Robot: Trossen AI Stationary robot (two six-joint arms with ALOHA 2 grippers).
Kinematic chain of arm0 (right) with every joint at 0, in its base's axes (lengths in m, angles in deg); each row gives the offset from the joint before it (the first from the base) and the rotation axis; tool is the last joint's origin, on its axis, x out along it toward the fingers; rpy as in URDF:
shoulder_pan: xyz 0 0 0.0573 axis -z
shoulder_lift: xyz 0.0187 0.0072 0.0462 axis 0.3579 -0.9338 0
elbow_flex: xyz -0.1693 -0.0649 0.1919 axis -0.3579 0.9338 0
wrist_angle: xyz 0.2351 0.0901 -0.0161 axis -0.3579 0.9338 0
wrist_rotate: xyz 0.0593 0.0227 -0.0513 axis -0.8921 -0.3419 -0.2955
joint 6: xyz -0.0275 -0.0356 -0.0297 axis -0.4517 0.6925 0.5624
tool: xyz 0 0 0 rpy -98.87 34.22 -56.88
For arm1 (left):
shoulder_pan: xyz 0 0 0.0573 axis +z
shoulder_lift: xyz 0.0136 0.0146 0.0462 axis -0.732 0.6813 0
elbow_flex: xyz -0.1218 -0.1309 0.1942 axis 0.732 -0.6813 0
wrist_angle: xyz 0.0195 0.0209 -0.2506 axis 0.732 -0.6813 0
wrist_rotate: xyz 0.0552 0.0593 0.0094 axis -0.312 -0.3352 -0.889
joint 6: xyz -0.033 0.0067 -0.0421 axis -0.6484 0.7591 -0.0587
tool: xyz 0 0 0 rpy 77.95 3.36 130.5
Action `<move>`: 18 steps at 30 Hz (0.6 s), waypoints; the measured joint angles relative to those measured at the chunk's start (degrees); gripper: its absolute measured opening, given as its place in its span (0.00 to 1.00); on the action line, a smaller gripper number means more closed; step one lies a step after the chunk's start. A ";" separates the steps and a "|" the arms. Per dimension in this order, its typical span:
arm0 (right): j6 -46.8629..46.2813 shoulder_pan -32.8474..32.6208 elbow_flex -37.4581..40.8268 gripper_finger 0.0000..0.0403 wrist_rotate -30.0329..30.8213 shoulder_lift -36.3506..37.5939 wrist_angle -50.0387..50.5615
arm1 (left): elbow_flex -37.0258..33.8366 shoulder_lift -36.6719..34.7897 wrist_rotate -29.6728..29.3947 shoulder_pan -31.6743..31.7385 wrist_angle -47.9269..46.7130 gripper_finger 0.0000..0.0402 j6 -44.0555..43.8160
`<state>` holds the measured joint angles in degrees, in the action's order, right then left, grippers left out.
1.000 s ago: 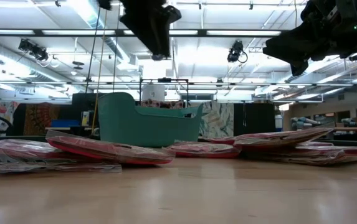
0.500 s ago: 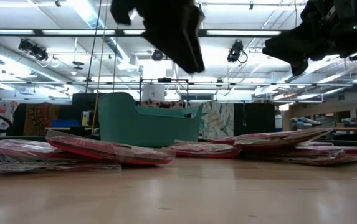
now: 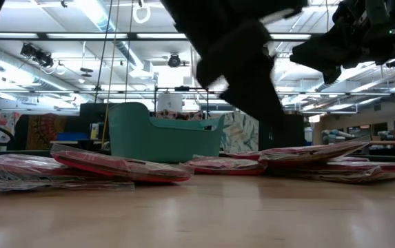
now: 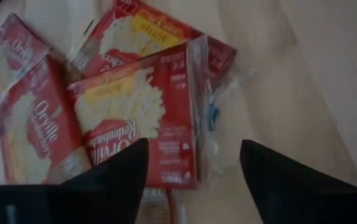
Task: Sort popcorn bags into baskets
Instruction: Put the red popcorn bag into the green bin
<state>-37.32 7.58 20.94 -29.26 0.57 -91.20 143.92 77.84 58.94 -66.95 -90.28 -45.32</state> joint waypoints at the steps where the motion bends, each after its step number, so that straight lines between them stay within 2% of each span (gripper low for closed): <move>1: 0.02 0.00 0.00 0.28 0.22 0.09 0.06 | 0.00 0.69 -0.53 0.02 0.62 0.67 -0.02; 5: 0.02 0.00 0.00 0.28 0.98 0.32 0.21 | 0.01 3.23 -2.20 -0.22 3.82 0.70 1.48; 12: 0.02 0.00 0.00 0.28 0.95 0.32 0.38 | -0.09 6.20 -10.36 -0.92 3.77 0.68 7.41; 15: 0.02 0.00 0.00 0.28 0.94 0.32 0.40 | 0.07 6.71 -11.39 -0.88 4.56 0.64 8.45; 18: 0.00 0.00 0.00 0.28 0.93 0.32 0.40 | -0.02 6.88 -12.29 -0.79 3.92 0.55 8.60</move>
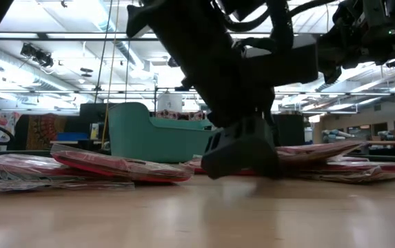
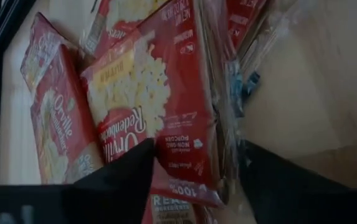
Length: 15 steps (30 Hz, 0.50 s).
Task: Sort popcorn bags into baskets
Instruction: Put the red popcorn bag into the green bin
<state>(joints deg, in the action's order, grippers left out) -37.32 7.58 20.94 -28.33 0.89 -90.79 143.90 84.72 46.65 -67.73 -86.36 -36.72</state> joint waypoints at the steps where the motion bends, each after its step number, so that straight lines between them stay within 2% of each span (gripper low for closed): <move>1: 0.00 0.00 0.00 0.28 -0.02 0.00 -0.01 | 0.00 0.00 0.05 0.11 0.07 0.51 -0.01; 7: -0.04 0.00 0.00 0.28 -0.13 0.00 0.04 | 0.00 -0.50 -0.24 0.28 -0.75 0.20 0.31; 10: -0.20 0.00 0.00 0.28 -0.30 0.00 0.15 | 0.00 -2.45 0.66 0.28 -4.00 0.06 0.42; 15: -0.22 0.00 0.00 0.28 -1.22 0.00 0.28 | 0.04 -8.67 1.60 0.21 -13.81 0.05 -0.34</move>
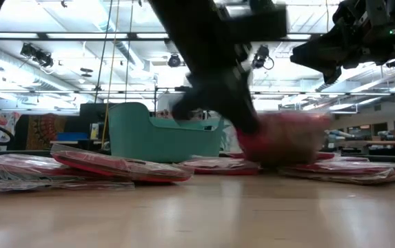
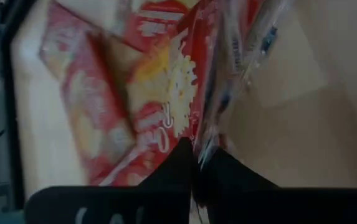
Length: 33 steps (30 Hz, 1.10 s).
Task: Sort popcorn bags into baskets
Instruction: Put the red popcorn bag into the green bin
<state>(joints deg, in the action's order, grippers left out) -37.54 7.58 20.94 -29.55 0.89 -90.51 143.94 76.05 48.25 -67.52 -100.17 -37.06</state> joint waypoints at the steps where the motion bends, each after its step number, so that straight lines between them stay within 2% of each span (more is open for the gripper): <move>1: 0.00 0.00 0.00 0.28 -0.02 0.00 0.03 | 0.00 -1.81 0.06 0.00 -1.52 0.05 0.08; 7: -0.04 0.00 0.00 0.28 -0.02 0.00 -0.23 | 0.02 -12.56 1.86 1.55 -10.97 0.04 0.27; 12: -0.05 0.00 0.00 0.28 -0.02 0.00 -0.39 | 0.07 -19.51 -0.56 4.96 -16.98 0.04 0.65; 19: -0.17 0.00 0.00 0.28 -0.29 0.00 -0.36 | 0.07 -22.95 -1.48 13.95 -24.30 0.03 6.38; 25: -0.22 0.00 0.00 0.28 -1.13 0.00 -0.37 | 0.07 -23.03 3.13 22.84 -26.66 0.02 13.56; 30: -0.86 -0.02 0.00 0.28 -1.99 0.00 -0.39 | 0.00 -23.03 13.56 30.14 -26.27 0.02 18.58; 33: -1.16 -0.26 0.00 0.28 -2.06 0.00 -0.31 | -3.87 -23.61 16.06 33.14 -21.60 0.02 22.18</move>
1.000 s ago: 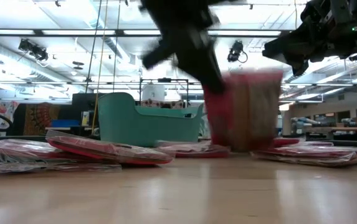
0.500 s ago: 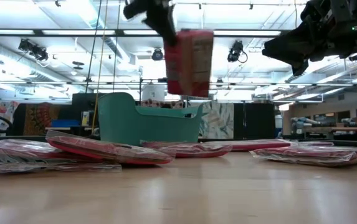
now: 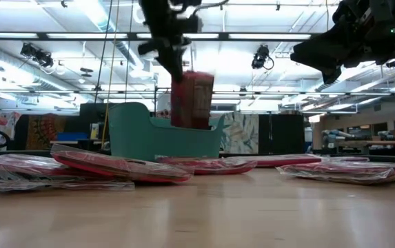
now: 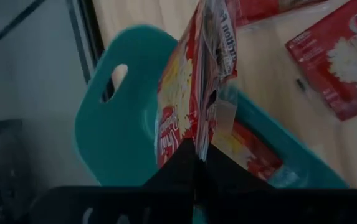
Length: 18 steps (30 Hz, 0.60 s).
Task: Sort popcorn bags into baskets
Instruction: Put the red popcorn bag into the green bin
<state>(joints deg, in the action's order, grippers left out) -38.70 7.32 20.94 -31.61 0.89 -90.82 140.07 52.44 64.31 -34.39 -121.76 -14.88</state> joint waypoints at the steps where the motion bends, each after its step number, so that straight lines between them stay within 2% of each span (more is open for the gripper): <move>1: -0.03 -0.27 0.00 0.28 -0.19 0.00 -0.02 | -2.37 -0.65 1.02 1.06 1.94 0.02 1.06; 6: -0.16 -1.37 -0.04 0.28 -0.18 -0.13 -0.91 | -13.09 -3.46 1.72 4.77 14.62 0.02 9.08; 9: -0.29 -1.82 -0.02 0.28 0.36 -0.13 -0.99 | -16.93 -4.31 3.43 7.05 18.01 0.02 13.57; 13: -0.55 -2.16 -0.02 0.28 0.55 -0.18 -0.93 | -19.93 -4.62 3.76 10.16 17.20 0.04 15.63; 18: -0.58 -2.14 -0.02 0.28 0.73 -0.22 -0.96 | -20.87 -4.63 0.49 11.78 8.98 0.15 14.96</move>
<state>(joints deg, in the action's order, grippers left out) -39.28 5.18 20.92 -30.88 0.67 -91.78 119.20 47.81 64.80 -22.61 -112.78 0.08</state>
